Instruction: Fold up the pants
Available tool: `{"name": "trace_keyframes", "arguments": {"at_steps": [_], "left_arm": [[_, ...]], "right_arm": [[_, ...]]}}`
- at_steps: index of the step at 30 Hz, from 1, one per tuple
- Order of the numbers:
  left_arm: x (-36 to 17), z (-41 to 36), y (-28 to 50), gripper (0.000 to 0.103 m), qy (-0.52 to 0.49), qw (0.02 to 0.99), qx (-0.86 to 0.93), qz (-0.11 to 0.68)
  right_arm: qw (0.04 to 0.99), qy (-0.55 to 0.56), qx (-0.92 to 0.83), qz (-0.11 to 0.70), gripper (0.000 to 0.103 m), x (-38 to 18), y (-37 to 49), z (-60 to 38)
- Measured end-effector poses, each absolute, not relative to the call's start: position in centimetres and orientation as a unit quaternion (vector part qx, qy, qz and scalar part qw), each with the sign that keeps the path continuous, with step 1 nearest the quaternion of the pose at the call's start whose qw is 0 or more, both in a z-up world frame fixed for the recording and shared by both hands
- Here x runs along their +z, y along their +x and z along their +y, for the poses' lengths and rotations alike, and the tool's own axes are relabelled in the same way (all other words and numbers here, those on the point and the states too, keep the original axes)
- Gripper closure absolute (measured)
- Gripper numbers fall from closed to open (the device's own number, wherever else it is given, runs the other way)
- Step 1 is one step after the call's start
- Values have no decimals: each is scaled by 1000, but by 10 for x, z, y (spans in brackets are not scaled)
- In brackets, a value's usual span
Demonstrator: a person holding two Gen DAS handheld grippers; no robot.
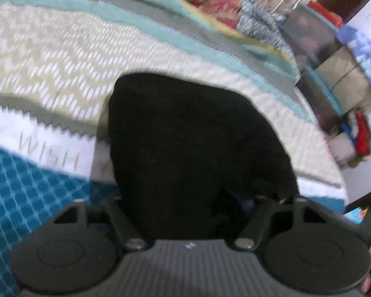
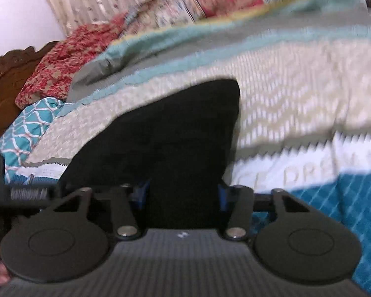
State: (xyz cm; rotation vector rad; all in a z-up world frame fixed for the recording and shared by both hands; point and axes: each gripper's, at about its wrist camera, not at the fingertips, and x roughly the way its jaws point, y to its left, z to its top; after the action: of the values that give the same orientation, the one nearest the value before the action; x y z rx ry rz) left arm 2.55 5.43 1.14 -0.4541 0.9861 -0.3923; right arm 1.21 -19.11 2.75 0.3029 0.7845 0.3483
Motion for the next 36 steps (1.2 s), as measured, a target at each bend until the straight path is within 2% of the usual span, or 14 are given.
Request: {"name": "trace_keyframes", "arguments": {"at_steps": [4,10,13,16,21,22,24,26,28,36], "left_arm": [[60,48,38,50,-192,863,-224,409],[107,26,105,50,-116,908,-238,326],[109,17,164,49,-103,918,-223,310],[87,8,208,50,-99,920,-193,326],[28,-8,261,52,-91,902,-158,391],[13,-12,266,50,-86,898,-149,405],[0,-11,261,38,-90,899,-137,405],[0,-14,253,32,-86,902,-129,403],[7,-14,242,25,-71,904,-114,406],[42,-9,156,20,-48,913,-103,392]], "right_arm": [[929,108,173,310,62,61,11,-179],[959,81,172,210,62,96,73,-191],[968,73,162,179,62,95,120,-193],[969,73,142,188,62,78,163,-193],[959,69,100,255,62,22,219,-193],[954,67,94,276,59,7,225,-195],[950,66,79,293,51,-10,226,-198],[942,112,77,306,40,-14,223,-212],[935,136,71,321,36,-10,220,-219],[918,194,60,341,32,18,147,-232]]}}
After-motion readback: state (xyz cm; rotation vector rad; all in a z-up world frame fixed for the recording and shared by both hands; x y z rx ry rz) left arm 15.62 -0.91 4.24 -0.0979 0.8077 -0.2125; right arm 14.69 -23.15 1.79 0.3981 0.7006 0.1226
